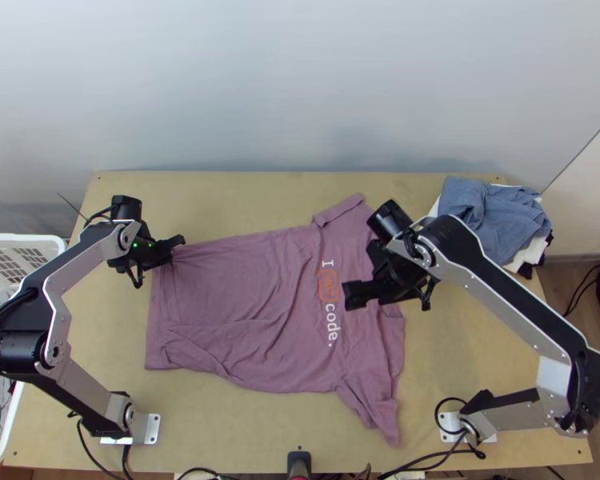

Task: Fold the t-shirt

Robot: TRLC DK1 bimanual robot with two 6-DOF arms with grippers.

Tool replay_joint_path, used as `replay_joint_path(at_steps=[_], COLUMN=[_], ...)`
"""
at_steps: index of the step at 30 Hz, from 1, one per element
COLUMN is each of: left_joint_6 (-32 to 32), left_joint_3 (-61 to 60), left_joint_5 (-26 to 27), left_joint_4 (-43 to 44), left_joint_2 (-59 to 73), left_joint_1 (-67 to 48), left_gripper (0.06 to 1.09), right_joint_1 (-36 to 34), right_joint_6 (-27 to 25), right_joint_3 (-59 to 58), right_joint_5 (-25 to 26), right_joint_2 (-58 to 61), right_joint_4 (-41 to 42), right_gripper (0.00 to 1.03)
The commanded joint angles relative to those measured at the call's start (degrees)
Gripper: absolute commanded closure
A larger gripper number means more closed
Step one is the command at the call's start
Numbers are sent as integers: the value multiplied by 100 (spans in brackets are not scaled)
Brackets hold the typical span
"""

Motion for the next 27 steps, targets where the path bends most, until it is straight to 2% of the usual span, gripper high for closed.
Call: replay_joint_path(at_steps=[1, 7, 13, 15, 18, 21, 27], left_joint_6=[-24, -33, -51, -51, -77, -139, -139], left_joint_3=[183, 930, 1958, 2222, 2477, 2749, 3373], left_joint_5=[-105, -237, -492, -598, -870, -1063, -1072], left_joint_4=[-3, -64, -117, -152, -143, -134, -178], left_joint_2=[17, 43, 553, 755, 983, 1256, 1766], left_joint_1=[29, 47, 108, 161, 222, 293, 389], left_gripper=[105, 105, 105, 104, 104, 104, 105], right_joint_1=[-401, -612, -832, -867, -876, -858, -770], right_joint_6=[356, 426, 417, 382, 189, 118, -154], right_joint_3=[94, 524, 647, 832, 876, 973, 1623], right_joint_5=[196, 205, 425, 680, 1348, 1691, 2174], right_joint_2=[248, 705, 1136, 1434, 1830, 2278, 3183], right_joint_4=[639, 1491, 2871, 2968, 3539, 4031, 4304], right_gripper=[4, 4, 4, 4, 4, 4, 4])
